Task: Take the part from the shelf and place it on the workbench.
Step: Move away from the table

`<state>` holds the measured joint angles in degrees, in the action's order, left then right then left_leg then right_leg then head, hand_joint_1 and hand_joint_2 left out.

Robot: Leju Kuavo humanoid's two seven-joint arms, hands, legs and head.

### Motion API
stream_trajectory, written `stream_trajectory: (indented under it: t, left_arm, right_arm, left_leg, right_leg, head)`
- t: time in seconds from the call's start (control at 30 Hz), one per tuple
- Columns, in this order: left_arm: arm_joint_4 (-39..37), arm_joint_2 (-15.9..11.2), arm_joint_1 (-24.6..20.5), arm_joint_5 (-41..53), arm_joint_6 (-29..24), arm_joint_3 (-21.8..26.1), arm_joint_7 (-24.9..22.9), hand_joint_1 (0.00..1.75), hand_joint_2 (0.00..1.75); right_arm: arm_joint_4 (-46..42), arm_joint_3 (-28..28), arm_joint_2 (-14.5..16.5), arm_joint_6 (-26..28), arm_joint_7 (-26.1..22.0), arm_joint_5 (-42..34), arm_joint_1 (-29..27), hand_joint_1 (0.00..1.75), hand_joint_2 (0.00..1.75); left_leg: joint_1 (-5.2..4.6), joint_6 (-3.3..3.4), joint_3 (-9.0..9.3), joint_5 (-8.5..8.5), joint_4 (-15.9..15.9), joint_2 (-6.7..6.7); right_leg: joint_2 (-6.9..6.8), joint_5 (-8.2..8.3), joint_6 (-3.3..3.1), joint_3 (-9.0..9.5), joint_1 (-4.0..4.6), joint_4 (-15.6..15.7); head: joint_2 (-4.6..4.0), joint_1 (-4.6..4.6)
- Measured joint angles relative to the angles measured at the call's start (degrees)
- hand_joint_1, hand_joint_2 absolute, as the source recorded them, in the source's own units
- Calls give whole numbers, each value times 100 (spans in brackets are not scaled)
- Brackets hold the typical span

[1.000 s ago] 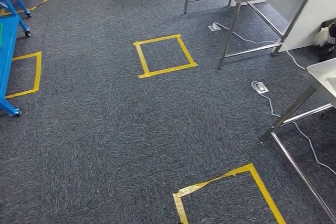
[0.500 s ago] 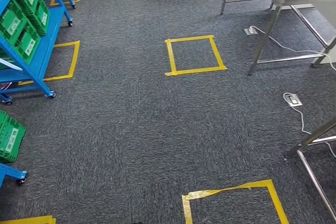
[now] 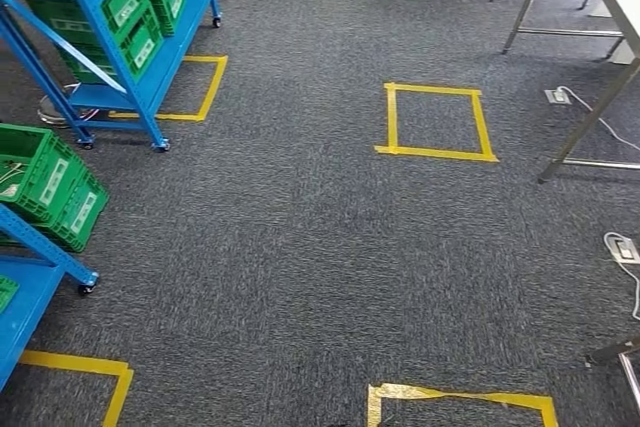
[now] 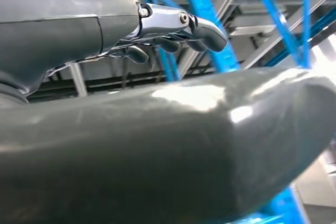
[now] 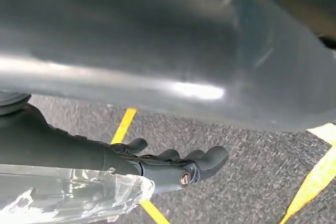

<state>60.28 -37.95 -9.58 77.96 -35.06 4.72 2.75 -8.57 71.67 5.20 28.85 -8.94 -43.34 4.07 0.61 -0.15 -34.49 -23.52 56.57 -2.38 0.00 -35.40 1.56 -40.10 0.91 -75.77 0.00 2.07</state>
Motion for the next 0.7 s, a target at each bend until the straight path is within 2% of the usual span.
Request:
stream_trajectory:
  t: [0.03,0.07,0.13,0.17,0.2,0.27,0.3,0.33,0.4,0.43,0.47,0.5,0.53,0.57,0.63,0.67,0.7]
  left_arm:
    - [-8,4,0,-3,-1,-4,0,0,0]
    - [-13,3,-1,-5,-1,-6,0,0,0]
    - [-17,1,-9,-9,-1,-7,-1,0,0]
    - [-18,0,-17,-10,-2,-9,-1,0,0]
    - [-20,-4,-22,-11,-4,-11,-2,0,0]
    - [-28,-20,-17,-13,-9,-17,-2,0,0]
    - [-35,-31,-11,-13,-9,-19,-3,0,0]
    - [-41,-39,-19,-13,-10,-23,-4,0,0]
    - [-48,-36,-48,-13,-12,-45,-8,0,0]
    - [-54,-22,-57,-13,-13,-62,-8,0,0]
    - [-61,-6,-54,-13,-13,-76,-9,0,0]
    - [-71,8,-47,-13,-13,-86,-9,0,0]
    - [-81,16,-44,-14,-13,-91,-9,0,0]
    - [-87,18,-46,-14,-13,-92,-9,0,0]
    - [-93,10,-72,-15,-13,-91,-9,0,0]
    - [-93,10,-89,-15,-14,-91,-9,0,0]
    - [-94,9,-97,-16,-16,-92,-9,0,0]
  right_arm:
    - [0,0,0,0,1,-1,-3,0,0]
    - [0,0,0,0,1,-2,-3,0,0]
    - [0,0,0,0,1,-4,5,0,0]
    - [0,0,0,0,1,-7,10,0,0]
    - [0,0,0,1,1,-11,13,0,0]
    - [0,0,0,2,3,-20,14,0,0]
    - [0,0,0,3,4,-24,15,0,0]
    - [0,0,0,3,3,-26,16,0,0]
    - [0,0,-1,4,1,-28,10,0,0]
    - [0,0,-2,4,1,-31,2,0,0]
    - [0,0,-3,4,2,-34,-7,0,0]
    - [0,0,-4,4,2,-38,-12,0,0]
    - [0,0,-4,4,2,-40,-12,0,0]
    - [0,0,-4,4,2,-41,-9,0,0]
    - [0,-1,-5,4,2,-42,-1,0,0]
    - [0,-2,-5,4,2,-42,2,0,0]
    - [0,-2,-6,5,1,-43,3,0,0]
  left_leg:
    - [3,-2,2,3,1,-87]
    - [11,-10,5,6,3,-173]
    - [21,-48,-12,16,17,-332]
    - [27,-81,-34,31,18,-405]
    - [36,-122,-58,54,11,-477]
    - [65,-200,-96,101,-19,-582]
    - [63,-226,-119,87,-1,-511]
    - [52,-244,-185,4,118,-359]
    - [26,-272,-464,-324,700,15]
    - [27,-286,-649,-504,1096,112]
    - [32,-295,-787,-610,1400,147]
    - [35,-301,-842,-622,1541,163]
    - [37,-304,-792,-539,1478,174]
    - [36,-305,-627,-382,1207,214]
    - [12,-305,-184,-111,470,488]
    - [-1,-280,-23,-45,193,609]
    - [-15,-251,52,-38,51,682]
  right_leg:
    - [19,156,-12,61,-4,176]
    - [77,381,-21,225,-14,547]
    - [393,716,-25,603,-66,1343]
    - [512,786,-31,720,-84,1578]
    - [576,796,-45,768,-89,1668]
    - [440,828,-111,785,-74,1698]
    - [368,849,-150,792,-73,1718]
    - [289,867,-190,799,-73,1745]
    - [126,885,-242,800,-62,1776]
    - [36,885,-255,794,-53,1779]
    - [-52,882,-260,787,-48,1779]
    - [-140,878,-262,782,-45,1778]
    - [-222,874,-262,780,-44,1778]
    - [-302,868,-255,782,-44,1777]
    - [-447,840,-216,797,-17,1763]
    - [-514,822,-188,804,6,1754]
    - [-577,806,-164,815,32,1747]
  head:
    - [0,-1]
    - [0,-1]
    - [0,-5]
    - [0,-8]
    - [0,-9]
    - [0,-10]
    - [0,-13]
    - [0,-24]
    - [0,-40]
    - [0,-46]
    - [0,-45]
    - [0,-47]
    - [0,-45]
    - [0,-46]
    - [0,-49]
    - [0,-48]
    - [0,-43]
